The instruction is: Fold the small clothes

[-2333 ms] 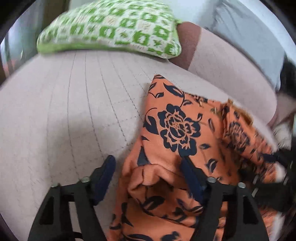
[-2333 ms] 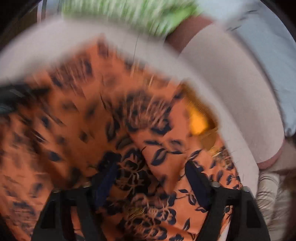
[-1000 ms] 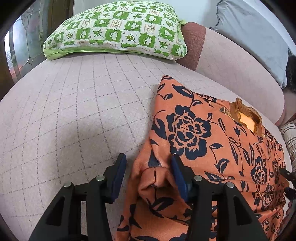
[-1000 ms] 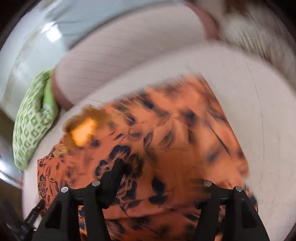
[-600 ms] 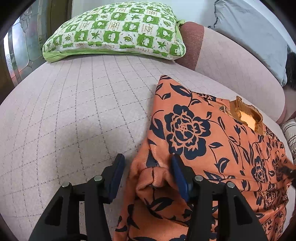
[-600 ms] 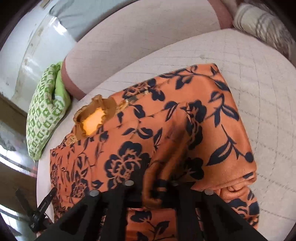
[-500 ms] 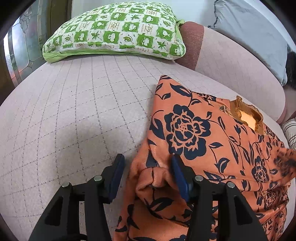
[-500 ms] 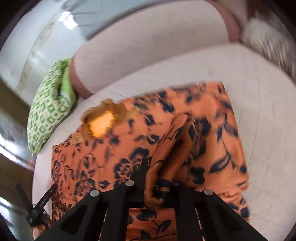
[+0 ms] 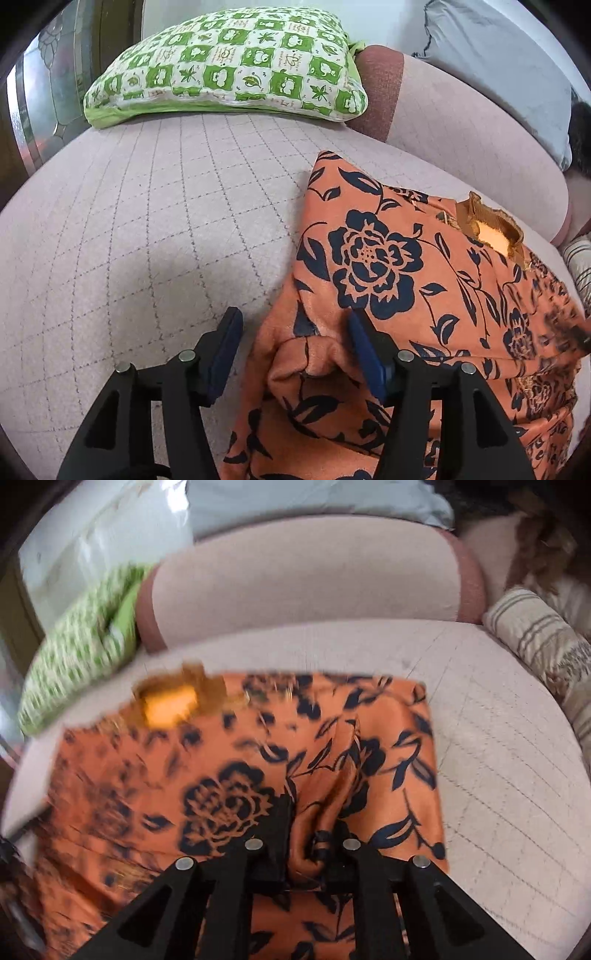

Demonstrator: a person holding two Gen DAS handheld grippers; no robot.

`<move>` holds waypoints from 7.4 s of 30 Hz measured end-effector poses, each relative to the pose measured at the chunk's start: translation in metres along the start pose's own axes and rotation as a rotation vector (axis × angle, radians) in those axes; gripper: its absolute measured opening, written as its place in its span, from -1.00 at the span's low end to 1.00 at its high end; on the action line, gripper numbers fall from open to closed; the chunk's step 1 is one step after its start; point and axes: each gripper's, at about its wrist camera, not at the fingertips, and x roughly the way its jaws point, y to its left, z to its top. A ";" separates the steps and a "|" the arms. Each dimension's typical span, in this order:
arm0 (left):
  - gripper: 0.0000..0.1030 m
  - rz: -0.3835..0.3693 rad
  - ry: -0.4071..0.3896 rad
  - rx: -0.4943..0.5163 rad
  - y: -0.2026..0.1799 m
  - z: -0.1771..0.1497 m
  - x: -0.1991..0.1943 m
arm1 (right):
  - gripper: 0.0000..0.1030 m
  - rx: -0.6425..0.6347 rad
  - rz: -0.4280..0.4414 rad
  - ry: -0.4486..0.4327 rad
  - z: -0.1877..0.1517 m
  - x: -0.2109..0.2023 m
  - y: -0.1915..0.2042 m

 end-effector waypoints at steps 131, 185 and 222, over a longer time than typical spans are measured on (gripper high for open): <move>-0.78 -0.186 0.245 -0.016 0.068 -0.174 -0.172 | -0.73 0.477 0.544 0.301 -0.221 -0.169 -0.128; -0.44 -0.207 0.192 0.101 0.015 -0.106 -0.103 | -0.05 0.187 0.441 0.268 -0.108 -0.127 -0.070; -0.70 -0.016 0.060 0.218 -0.020 -0.018 -0.034 | -0.71 0.144 0.070 0.153 -0.059 -0.040 -0.112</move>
